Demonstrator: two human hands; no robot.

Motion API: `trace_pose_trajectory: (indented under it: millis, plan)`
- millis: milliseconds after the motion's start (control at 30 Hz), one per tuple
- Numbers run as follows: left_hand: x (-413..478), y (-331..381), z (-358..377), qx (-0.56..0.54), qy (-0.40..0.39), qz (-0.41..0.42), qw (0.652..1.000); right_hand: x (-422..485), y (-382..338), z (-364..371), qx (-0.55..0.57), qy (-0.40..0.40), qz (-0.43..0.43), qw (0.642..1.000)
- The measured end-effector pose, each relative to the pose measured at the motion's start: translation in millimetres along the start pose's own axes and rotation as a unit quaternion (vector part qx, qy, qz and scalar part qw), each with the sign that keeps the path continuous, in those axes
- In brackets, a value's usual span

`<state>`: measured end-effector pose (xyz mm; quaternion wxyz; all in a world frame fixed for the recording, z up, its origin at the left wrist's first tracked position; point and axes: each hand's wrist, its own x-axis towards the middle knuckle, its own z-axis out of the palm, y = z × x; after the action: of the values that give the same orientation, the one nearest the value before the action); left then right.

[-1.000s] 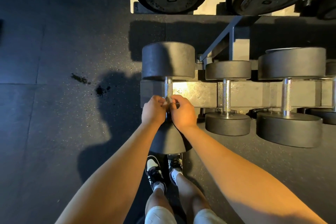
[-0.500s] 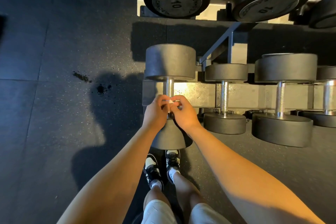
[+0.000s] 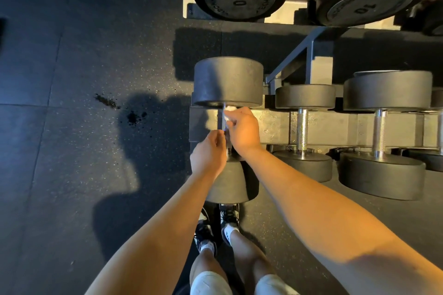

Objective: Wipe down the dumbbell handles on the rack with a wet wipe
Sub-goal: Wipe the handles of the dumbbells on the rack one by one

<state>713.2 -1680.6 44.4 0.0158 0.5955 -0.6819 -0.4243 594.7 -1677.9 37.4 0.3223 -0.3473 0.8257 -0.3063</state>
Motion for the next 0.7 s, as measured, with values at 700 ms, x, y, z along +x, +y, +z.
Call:
trace_pose_trajectory:
  millis: [700]
  plan:
    - [-0.4, -3.8, 0.2, -0.028, 0.002, -0.017, 0.999, -20.4, 17.4, -13.0, 0.031, -0.065, 0.084, 0.994]
